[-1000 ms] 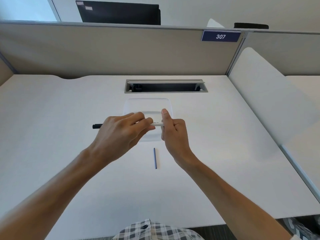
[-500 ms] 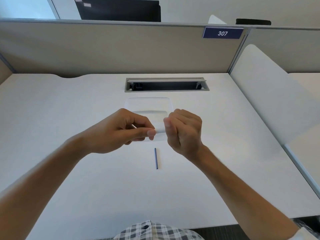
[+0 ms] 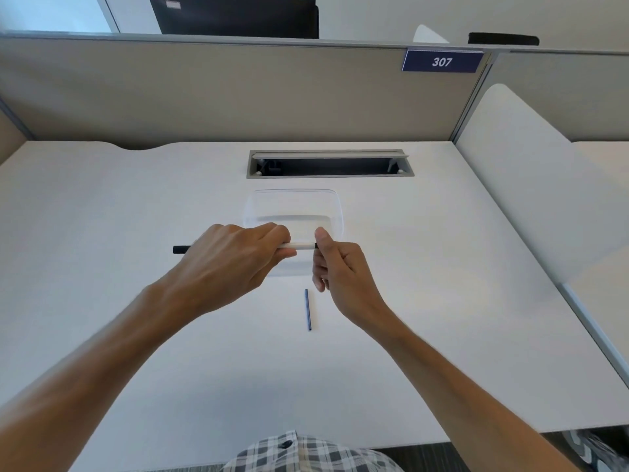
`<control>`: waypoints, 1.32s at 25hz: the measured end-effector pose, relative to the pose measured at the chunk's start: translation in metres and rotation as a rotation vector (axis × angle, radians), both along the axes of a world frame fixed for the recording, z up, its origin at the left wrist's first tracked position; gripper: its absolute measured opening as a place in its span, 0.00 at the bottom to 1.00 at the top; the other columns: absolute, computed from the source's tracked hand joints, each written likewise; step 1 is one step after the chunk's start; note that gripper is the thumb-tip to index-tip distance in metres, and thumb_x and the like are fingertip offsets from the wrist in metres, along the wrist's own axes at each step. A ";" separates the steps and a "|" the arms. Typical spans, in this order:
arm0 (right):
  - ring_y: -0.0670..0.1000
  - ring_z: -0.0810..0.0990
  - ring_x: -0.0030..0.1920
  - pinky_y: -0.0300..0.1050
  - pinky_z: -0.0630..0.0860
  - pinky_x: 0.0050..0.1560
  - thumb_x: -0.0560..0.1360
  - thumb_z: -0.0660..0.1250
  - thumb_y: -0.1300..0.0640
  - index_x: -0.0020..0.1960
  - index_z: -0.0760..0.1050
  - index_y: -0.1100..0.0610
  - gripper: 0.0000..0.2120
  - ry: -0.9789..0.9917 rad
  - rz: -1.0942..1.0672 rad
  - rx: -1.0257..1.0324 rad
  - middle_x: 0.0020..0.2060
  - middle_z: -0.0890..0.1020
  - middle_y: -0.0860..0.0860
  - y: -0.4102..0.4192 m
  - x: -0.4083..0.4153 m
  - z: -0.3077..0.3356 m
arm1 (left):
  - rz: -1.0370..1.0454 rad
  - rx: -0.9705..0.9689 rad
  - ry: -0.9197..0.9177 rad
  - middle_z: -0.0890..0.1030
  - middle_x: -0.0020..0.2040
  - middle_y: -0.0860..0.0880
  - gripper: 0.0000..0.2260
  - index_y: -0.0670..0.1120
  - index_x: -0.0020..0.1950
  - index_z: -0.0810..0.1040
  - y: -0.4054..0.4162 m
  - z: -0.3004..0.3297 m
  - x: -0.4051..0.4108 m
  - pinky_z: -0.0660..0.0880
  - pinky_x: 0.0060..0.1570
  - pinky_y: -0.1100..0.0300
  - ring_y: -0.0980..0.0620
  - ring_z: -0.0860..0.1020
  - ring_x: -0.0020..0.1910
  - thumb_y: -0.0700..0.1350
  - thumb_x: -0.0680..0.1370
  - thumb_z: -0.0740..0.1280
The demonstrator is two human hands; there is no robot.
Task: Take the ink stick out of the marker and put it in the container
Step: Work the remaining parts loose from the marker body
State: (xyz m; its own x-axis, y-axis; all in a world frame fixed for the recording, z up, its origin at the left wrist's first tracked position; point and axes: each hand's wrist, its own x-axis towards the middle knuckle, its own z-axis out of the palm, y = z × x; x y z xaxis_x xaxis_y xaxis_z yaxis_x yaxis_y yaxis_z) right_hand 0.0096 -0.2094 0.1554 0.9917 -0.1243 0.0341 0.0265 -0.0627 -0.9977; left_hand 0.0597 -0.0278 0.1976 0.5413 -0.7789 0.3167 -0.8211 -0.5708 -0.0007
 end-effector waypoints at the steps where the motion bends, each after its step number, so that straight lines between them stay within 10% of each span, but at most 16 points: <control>1: 0.48 0.64 0.25 0.34 0.64 0.28 0.85 0.55 0.52 0.26 0.62 0.54 0.27 -0.012 0.002 -0.023 0.22 0.64 0.45 0.000 -0.001 -0.001 | -0.001 0.006 -0.006 0.74 0.31 0.49 0.17 0.44 0.45 0.74 0.000 -0.002 0.000 0.63 0.18 0.57 0.44 0.66 0.20 0.54 0.83 0.53; 9: 0.54 0.65 0.30 0.48 0.63 0.31 0.83 0.51 0.52 0.37 0.67 0.64 0.21 -0.396 -0.014 -0.440 0.29 0.69 0.57 -0.008 -0.004 -0.005 | -0.049 -0.209 0.426 0.67 0.26 0.55 0.14 0.48 0.42 0.76 0.003 0.005 0.005 0.61 0.28 0.63 0.51 0.66 0.28 0.55 0.81 0.59; 22: 0.49 0.76 0.36 0.47 0.69 0.39 0.83 0.59 0.51 0.37 0.73 0.61 0.20 -0.100 0.099 -0.148 0.30 0.77 0.47 -0.011 0.000 -0.008 | -0.081 -0.076 -0.029 0.77 0.34 0.49 0.13 0.44 0.50 0.80 0.008 0.002 0.000 0.63 0.20 0.59 0.44 0.69 0.24 0.50 0.82 0.60; 33: 0.50 0.72 0.40 0.49 0.72 0.40 0.83 0.57 0.55 0.49 0.72 0.59 0.10 -0.481 0.128 -0.623 0.43 0.76 0.49 -0.019 -0.009 -0.002 | -0.006 -0.385 0.671 0.69 0.27 0.53 0.11 0.51 0.40 0.82 0.012 0.010 0.001 0.60 0.27 0.64 0.53 0.62 0.28 0.54 0.79 0.67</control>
State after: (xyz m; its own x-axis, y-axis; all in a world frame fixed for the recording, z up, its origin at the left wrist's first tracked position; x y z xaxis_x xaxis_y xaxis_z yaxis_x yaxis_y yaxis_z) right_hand 0.0008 -0.2282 0.1535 0.8560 0.1720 0.4876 0.4896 -0.5726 -0.6576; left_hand 0.0607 -0.0160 0.2077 0.7092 -0.6839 0.1714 -0.5786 -0.4257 0.6957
